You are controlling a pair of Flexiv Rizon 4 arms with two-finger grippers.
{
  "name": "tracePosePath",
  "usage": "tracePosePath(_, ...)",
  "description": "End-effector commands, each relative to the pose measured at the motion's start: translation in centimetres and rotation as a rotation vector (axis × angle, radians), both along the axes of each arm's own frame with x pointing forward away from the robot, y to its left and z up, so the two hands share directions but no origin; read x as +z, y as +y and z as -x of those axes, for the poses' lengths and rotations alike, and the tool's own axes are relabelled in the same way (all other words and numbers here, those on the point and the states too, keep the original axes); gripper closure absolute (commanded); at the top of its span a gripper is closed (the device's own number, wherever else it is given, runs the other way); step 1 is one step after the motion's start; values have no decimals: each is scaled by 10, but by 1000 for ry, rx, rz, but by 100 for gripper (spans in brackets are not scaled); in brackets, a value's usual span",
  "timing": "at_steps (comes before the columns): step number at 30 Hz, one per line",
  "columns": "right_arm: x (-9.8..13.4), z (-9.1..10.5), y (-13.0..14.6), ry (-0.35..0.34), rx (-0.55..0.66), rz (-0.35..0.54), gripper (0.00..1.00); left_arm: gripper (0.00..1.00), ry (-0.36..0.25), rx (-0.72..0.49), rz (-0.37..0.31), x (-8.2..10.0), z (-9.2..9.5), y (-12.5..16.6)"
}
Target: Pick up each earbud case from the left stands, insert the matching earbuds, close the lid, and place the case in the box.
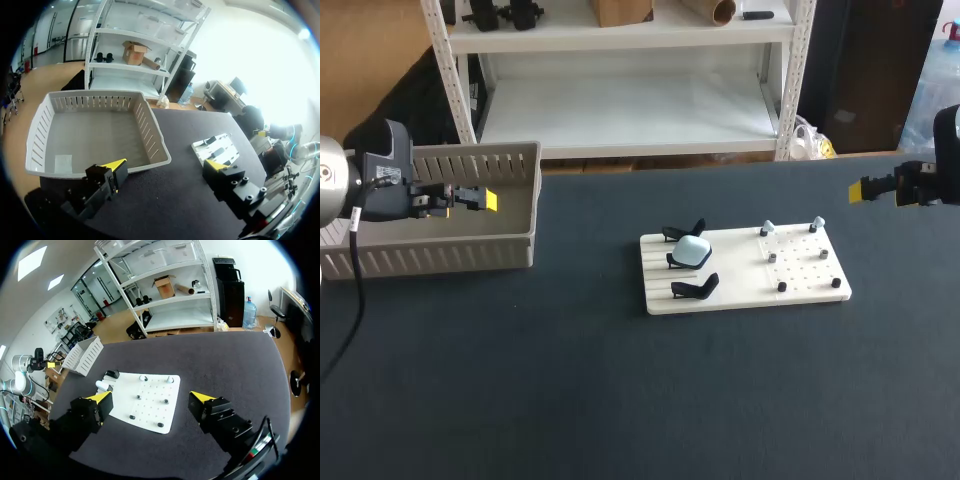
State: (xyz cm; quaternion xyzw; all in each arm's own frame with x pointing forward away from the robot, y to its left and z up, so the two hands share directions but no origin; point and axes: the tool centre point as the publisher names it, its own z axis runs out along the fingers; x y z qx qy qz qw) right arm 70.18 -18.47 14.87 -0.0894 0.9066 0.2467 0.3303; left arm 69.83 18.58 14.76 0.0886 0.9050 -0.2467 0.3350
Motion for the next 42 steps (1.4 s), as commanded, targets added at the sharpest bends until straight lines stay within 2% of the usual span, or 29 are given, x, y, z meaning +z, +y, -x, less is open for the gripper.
tracePosePath(1,0,0,0,0,0,1,0,0,6,1,-5,1,-1,-1)
tracePosePath(4,0,0,0,0,0,1,0,0,6,1,-5,1,-1,-1)
tracePosePath(5,0,0,0,0,0,1,0,12,6,1,-5,1,-1,-1)
tracePosePath(6,0,0,0,0,0,1,0,28,6,1,-5,1,-1,-1)
tracePosePath(7,0,0,0,0,0,1,0,20,6,1,-5,1,-1,-1)
tracePosePath(8,0,0,0,0,0,1,0,0,6,1,-5,1,-1,-1)
tracePosePath(33,0,0,0,0,0,1,0,0,6,1,-5,1,-1,-1)
tracePosePath(42,0,0,0,0,0,1,0,0,-41,-88,19,5,-2,-13)
